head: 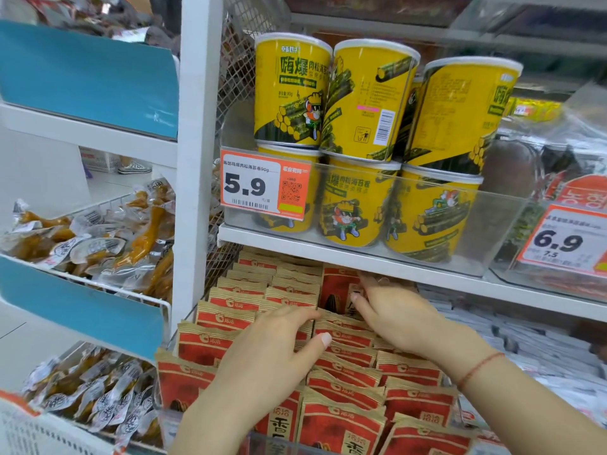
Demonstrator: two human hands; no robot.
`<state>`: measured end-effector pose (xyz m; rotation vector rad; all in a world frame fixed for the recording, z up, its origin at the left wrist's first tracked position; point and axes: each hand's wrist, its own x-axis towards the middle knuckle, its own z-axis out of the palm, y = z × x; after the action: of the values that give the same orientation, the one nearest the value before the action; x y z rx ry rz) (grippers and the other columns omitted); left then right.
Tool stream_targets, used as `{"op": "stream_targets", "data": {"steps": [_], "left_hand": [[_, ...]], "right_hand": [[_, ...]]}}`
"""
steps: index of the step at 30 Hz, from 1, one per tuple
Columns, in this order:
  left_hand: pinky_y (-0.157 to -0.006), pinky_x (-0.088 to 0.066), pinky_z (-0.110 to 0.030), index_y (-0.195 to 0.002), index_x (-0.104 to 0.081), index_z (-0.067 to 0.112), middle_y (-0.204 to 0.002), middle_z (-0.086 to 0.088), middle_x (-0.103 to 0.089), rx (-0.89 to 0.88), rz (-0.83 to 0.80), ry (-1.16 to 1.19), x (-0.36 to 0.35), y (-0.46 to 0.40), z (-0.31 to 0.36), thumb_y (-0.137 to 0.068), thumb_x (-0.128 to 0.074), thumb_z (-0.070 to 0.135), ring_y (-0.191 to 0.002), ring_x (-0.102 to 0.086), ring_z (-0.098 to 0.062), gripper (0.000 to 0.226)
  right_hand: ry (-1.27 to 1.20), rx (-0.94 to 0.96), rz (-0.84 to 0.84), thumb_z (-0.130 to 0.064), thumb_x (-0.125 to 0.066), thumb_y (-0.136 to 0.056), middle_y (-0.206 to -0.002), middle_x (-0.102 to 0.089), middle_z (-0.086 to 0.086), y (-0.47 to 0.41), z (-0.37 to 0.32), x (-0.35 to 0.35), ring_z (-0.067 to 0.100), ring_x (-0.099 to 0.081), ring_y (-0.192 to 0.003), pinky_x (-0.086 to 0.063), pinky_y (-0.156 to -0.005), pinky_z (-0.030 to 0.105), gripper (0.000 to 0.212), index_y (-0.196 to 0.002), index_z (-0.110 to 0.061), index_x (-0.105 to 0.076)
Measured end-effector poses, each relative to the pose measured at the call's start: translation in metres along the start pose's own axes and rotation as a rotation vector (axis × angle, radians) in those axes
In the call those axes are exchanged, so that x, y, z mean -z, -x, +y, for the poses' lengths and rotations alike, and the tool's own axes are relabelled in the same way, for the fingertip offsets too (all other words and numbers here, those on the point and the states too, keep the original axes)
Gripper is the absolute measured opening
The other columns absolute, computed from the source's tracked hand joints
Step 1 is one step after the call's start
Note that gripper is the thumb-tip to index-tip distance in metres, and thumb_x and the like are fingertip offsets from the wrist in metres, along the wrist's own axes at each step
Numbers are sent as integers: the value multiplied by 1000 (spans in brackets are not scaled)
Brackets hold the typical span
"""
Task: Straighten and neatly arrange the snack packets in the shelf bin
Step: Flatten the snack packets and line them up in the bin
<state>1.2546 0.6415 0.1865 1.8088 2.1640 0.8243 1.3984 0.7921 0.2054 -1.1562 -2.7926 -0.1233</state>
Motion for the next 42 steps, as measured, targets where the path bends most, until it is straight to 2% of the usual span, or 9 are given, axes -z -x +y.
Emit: {"op": "stream_targets", "data": {"steps": [3,8,12,17,23,26,30,37,42], "left_hand": [[-110,-30,-26,-142,-39,45,-147,26,-39,5,5,-10,-1,0,0,-96,-39,60,-136,-32,2,48],[-110,-31,-26,-143,-39,45,-147,25,-39,6,6,-16,-2,-1,0,-96,-39,60,-136,-32,3,49],[-110,-31,-26,-142,-39,44,-147,25,-39,11,10,-30,-2,-1,1,-96,-39,60,-136,-33,2,49],[-109,-30,-25,-142,-39,44,-147,25,-39,13,8,-25,-2,0,1,-96,-39,60,-136,-32,3,49],[-107,-31,-24,-141,-40,45,-146,25,-40,19,12,-7,-1,1,0,-96,-40,60,-135,-33,3,48],[-106,-30,-23,-142,-41,44,-146,25,-40,21,16,-9,-2,0,0,-96,-40,60,-135,-34,3,48],[-106,-31,-23,-141,-41,45,-146,24,-41,20,14,-2,-1,-1,-1,-95,-40,60,-134,-35,2,48],[-104,-32,-23,-142,-41,44,-147,22,-41,17,19,-9,0,-1,0,-96,-40,60,-135,-35,1,48],[-103,-34,-23,-141,-42,43,-145,22,-44,6,27,-13,0,-1,0,-96,-41,59,-133,-38,1,48]], "right_hand": [[-38,-11,12,-38,-31,-101,-130,-52,11,-13,4,2,30,-51,-116,-42,-94,34,34,-123,-15,-42],[-75,-29,-15,-37,-33,-99,-109,-58,8,-23,8,2,29,-55,-104,-43,-91,34,18,-95,-21,-39],[-62,-51,-37,-39,-34,-98,-116,-57,8,-28,5,-1,30,-54,-108,-45,-90,33,29,-112,-17,-48],[-81,-52,-67,-42,-33,-99,-141,-47,9,-27,-1,-6,31,-47,-123,-43,-98,36,44,-138,-21,-38],[-197,-60,-132,-50,-52,-93,-134,-55,-4,-18,11,6,13,-55,-93,-42,-73,20,48,-136,-27,-48],[-166,-91,-153,-41,-57,-93,-123,-62,-5,-18,10,5,14,-59,-102,-39,-72,20,36,-126,-26,-60],[-6,-102,-72,-34,-53,-95,-97,-68,0,-20,-1,0,23,-64,-89,-48,-67,25,23,-105,-22,-69],[184,31,211,-34,-29,-103,-98,-69,1,6,-10,3,25,-66,-91,-42,-65,31,28,-115,-19,-49],[190,148,249,-32,-26,-104,-84,-65,-2,33,-16,12,23,-65,-70,-39,-53,32,23,-108,-19,-45]]}}
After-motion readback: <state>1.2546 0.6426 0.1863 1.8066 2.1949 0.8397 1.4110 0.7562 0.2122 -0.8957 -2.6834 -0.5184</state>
